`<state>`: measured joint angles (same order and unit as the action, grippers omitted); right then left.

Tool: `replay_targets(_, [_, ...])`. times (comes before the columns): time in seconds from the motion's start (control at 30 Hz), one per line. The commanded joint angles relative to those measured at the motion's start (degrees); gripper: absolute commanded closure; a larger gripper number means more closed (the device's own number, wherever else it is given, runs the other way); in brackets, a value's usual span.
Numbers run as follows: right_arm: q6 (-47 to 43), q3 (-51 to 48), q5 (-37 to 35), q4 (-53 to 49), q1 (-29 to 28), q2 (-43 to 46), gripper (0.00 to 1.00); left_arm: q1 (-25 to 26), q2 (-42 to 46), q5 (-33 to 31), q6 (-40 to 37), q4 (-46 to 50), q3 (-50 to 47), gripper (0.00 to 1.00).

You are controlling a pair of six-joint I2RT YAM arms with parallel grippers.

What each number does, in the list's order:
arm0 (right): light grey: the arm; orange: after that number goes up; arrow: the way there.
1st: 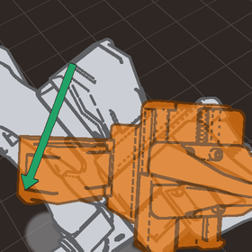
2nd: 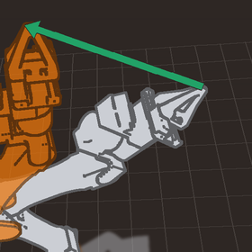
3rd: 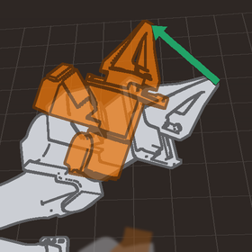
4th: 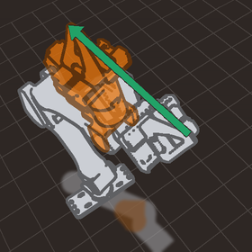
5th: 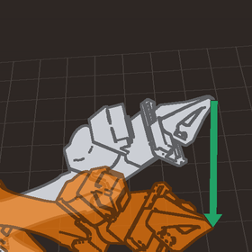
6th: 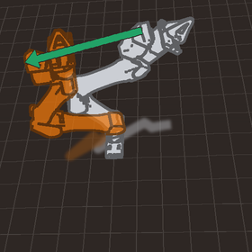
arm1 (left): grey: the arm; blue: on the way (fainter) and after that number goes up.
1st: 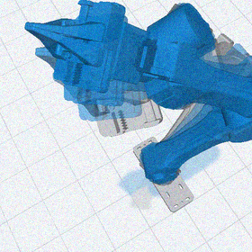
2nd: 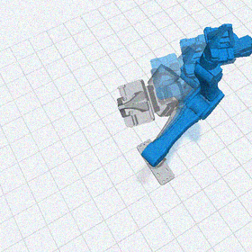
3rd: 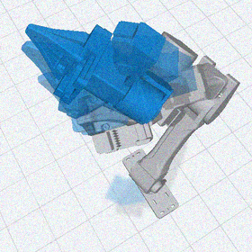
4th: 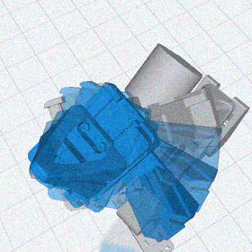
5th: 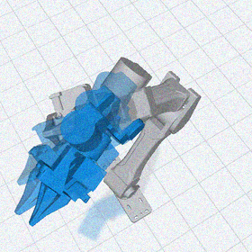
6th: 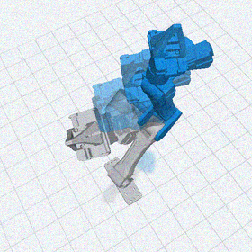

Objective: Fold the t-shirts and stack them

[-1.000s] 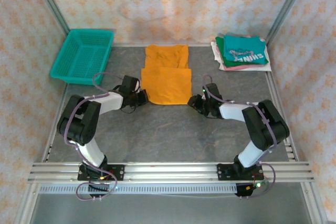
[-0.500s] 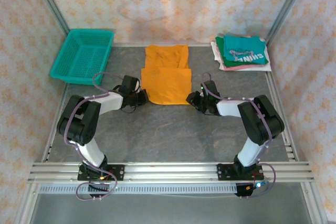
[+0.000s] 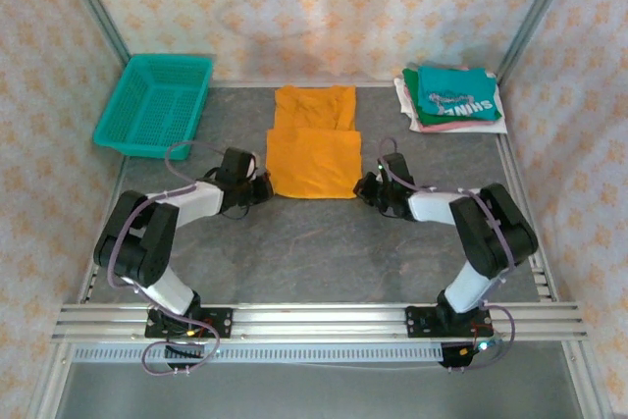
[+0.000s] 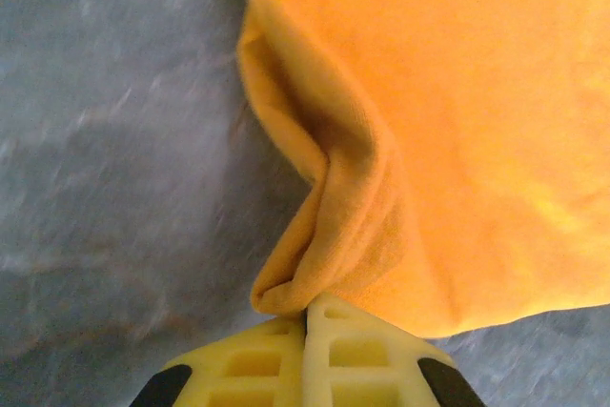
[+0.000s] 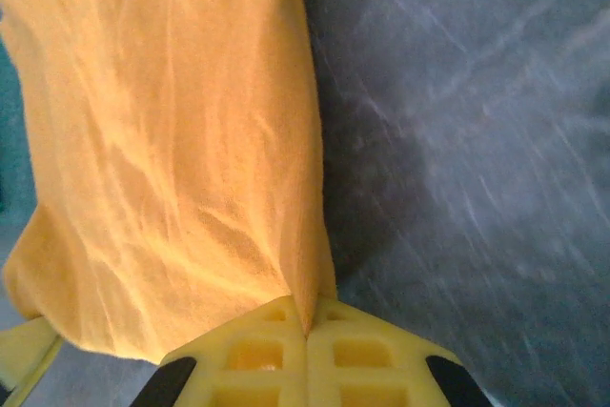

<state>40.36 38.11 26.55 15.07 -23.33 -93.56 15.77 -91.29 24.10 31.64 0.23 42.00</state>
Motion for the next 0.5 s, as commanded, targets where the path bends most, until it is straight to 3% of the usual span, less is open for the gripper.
replay_targets(0.0, [-1.2, -5.7, 2.3, 0.9, -0.8, 4.7, 1.0, 0.5, 3.9, 1.7, -0.4, 1.1, -4.0, 1.0])
replay_targets(0.17, [-0.3, -13.6, 3.2, -3.1, -3.2, 16.3, 1.0, 4.1, 16.5, 0.0, 0.5, 8.3, -11.8, 1.0])
replay_targets(0.37, [3.9, -19.0, -2.7, -18.3, -12.6, 36.7, 1.0, 12.9, 41.7, -4.2, 7.3, 23.0, -19.0, 1.0])
replay_targets(0.47, [7.0, -19.8, -5.9, -26.5, -14.5, 46.8, 1.0, 14.9, 50.4, -4.4, 10.7, 29.9, -19.7, 1.0])
